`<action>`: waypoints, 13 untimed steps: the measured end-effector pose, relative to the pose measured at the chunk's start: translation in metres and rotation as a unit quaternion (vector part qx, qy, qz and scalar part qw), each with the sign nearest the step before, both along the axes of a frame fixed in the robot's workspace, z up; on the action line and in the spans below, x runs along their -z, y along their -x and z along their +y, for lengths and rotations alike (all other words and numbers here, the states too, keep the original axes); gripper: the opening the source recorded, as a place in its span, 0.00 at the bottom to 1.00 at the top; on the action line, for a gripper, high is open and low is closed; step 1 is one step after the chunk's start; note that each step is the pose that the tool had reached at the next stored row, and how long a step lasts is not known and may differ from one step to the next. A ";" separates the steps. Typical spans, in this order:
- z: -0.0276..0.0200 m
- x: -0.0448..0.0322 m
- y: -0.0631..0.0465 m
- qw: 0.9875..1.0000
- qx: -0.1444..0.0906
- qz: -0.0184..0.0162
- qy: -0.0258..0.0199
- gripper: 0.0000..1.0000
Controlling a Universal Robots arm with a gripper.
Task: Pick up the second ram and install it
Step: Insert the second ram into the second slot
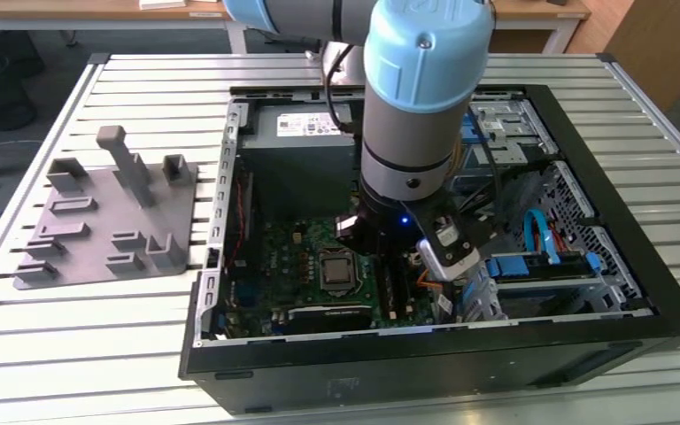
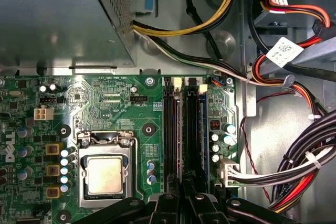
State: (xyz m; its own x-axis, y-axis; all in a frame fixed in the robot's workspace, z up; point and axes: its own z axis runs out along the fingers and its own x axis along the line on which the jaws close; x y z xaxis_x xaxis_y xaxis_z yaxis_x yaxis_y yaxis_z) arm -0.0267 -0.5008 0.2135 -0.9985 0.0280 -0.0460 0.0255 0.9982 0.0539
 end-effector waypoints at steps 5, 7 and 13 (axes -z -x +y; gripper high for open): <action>0.0002 0.0009 0.000 1.000 0.000 0.000 0.000 0.14; 0.0003 0.0010 0.000 1.000 0.000 0.000 0.000 0.14; 0.0003 0.0011 0.000 1.000 0.000 0.000 0.000 0.14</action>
State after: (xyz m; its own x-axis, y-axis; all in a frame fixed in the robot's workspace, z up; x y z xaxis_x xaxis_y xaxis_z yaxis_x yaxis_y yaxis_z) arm -0.0267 -0.5005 0.2124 -0.9986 0.0279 -0.0460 0.0255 0.9982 0.0535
